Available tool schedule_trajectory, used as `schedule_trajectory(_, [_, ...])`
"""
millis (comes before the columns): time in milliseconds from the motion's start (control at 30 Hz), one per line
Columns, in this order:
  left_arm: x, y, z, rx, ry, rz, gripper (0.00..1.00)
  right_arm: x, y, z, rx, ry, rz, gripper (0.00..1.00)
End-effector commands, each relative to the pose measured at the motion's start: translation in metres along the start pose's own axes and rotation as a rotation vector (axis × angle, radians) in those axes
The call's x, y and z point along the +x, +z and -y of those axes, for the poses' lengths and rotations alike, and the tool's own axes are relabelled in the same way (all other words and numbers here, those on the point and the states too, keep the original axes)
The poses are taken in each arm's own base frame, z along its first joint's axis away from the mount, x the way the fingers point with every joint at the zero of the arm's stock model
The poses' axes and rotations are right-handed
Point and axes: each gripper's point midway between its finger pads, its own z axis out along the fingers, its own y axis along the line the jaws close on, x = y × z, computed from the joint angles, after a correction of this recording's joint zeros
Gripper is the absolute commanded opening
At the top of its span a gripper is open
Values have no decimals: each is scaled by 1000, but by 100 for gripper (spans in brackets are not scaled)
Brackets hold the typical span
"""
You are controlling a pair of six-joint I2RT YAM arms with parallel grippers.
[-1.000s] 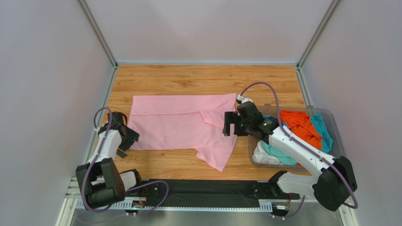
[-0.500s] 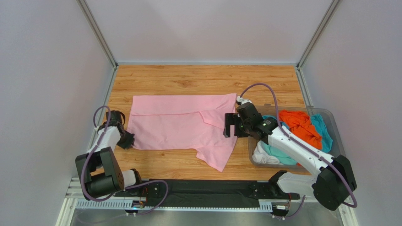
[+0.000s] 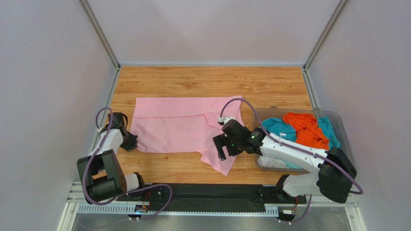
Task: Fold and stack the t-shirts
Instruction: Fold the tshirt
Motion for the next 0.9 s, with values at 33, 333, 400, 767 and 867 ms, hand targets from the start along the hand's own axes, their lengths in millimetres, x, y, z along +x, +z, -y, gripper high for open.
schedule_trajectory(33, [-6,-6,-3,5,-2,40,0,3,17,-31,5,-157,-43,92])
schedule_trajectory(333, [-5,-13,-12,-31,-33,54,0,47,50,-55,30,-246,-208,66])
schedule_trajectory(400, [-4,-13,-14,-35,-40,54,0,59,51,-56,24,-241,-232,63])
schedule_trajectory(767, [8,-23,-39,-96,-112,90,0,102,41,-66,29,-207,-284,16])
schedule_trajectory(867, [12,-27,-49,-106,-143,109,0,109,32,-75,22,-210,-281,9])
